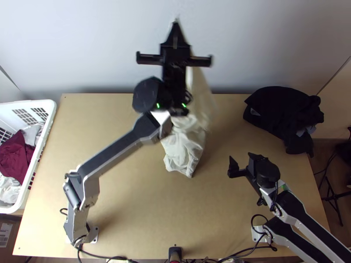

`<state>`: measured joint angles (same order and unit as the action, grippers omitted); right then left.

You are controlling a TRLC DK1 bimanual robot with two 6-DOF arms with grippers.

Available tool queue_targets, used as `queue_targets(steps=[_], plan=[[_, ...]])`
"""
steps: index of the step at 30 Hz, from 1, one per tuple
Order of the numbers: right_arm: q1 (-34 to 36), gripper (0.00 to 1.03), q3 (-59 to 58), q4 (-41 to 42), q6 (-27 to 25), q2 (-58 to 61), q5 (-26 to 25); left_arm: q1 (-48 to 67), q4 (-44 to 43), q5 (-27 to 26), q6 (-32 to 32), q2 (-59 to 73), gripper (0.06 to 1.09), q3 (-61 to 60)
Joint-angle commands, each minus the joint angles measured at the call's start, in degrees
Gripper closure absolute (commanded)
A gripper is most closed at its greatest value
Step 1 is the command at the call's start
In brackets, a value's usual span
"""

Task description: Fold the t-shirt

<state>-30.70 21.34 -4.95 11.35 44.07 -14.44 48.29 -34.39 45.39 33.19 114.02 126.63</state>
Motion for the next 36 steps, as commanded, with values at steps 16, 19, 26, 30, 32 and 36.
queue_targets(steps=[16, 19, 26, 30, 32, 36], plan=[[-12.46, 0.05, 8.45, 5.92, 8.07, 24.04, 21.12, -26.23, -0.68, -2.32, -13.41, -4.42, 1.05, -32.41], [-13.51, 0.05, 11.7, 6.62, 8.24, 30.11, 23.23, -27.99, -1.2, -3.29, -14.56, -5.47, 1.05, -35.84], [-15.18, 0.05, 17.68, 11.72, 7.98, 41.09, 23.84, -32.38, -1.38, -4.08, -18.16, -7.76, 1.05, -42.6], [-17.2, 0.06, 21.02, 12.33, 6.84, 46.98, 23.75, -33.26, -1.38, -4.87, -18.95, -9.51, 1.05, -44.54], [-17.55, 0.16, 22.43, 12.33, 6.75, 49.18, 23.75, -33.44, -1.38, -5.13, -19.48, -10.22, 1.05, -44.98], [-17.2, 0.25, 24.62, 12.42, 6.58, 51.2, 21.91, -33.26, -1.38, -5.57, -20.01, -11.36, 1.05, -46.56]])
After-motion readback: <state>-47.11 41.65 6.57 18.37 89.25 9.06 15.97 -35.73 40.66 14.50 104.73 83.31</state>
